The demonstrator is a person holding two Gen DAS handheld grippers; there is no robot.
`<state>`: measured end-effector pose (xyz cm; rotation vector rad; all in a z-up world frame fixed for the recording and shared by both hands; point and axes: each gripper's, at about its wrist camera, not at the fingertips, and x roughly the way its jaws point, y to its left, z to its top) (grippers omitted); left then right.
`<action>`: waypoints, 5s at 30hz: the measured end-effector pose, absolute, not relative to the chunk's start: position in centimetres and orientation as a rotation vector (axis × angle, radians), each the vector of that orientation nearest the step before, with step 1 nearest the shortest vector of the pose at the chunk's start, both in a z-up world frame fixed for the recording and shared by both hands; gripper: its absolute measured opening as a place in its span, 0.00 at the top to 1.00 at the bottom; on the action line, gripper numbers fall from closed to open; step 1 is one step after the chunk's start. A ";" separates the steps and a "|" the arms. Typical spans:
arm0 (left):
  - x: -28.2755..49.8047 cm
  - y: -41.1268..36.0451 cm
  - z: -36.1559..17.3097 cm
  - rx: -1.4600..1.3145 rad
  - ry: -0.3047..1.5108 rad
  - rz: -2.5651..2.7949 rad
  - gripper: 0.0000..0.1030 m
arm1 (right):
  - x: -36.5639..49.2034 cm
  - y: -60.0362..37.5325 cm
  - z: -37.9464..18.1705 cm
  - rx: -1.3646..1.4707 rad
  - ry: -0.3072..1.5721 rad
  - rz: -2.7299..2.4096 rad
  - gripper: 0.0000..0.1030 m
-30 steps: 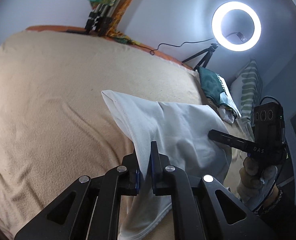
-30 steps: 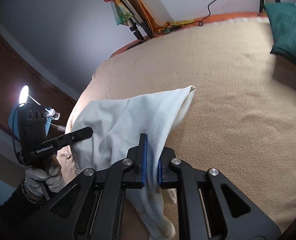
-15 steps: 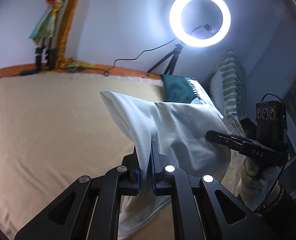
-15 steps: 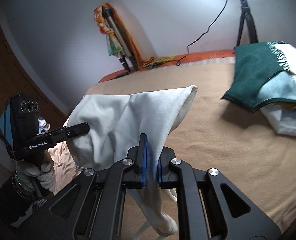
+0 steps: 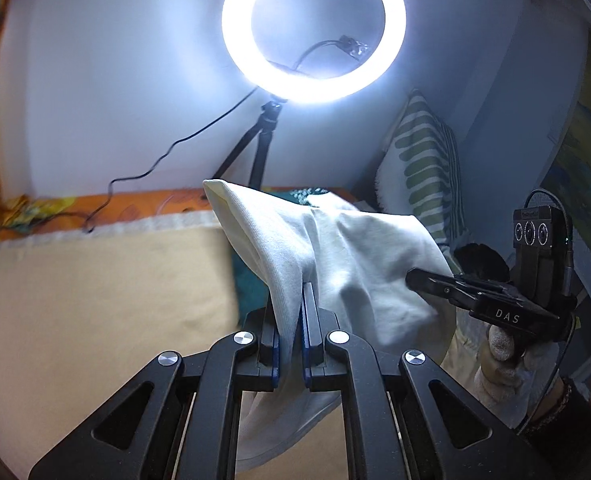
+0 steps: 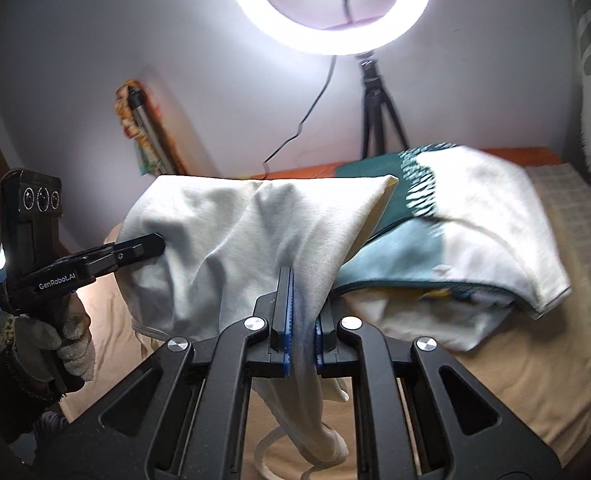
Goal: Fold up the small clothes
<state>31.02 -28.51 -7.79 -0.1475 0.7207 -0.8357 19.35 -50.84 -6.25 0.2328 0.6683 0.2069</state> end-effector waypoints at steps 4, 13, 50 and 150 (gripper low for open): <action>32.9 -32.1 -7.5 -0.152 0.703 -0.854 0.94 | 21.0 -54.7 -5.1 0.215 0.645 0.154 0.91; 36.2 -38.3 -8.0 -0.137 0.676 -0.844 0.94 | 26.0 -60.8 -5.5 0.150 0.634 0.058 0.91; 31.6 -39.4 -3.5 0.053 0.586 -0.669 0.67 | 24.6 -61.0 -2.7 0.102 0.630 -0.147 0.70; 11.6 -23.5 -3.4 0.180 0.457 -0.538 0.00 | 4.0 -42.1 -5.3 0.156 0.423 -0.281 0.00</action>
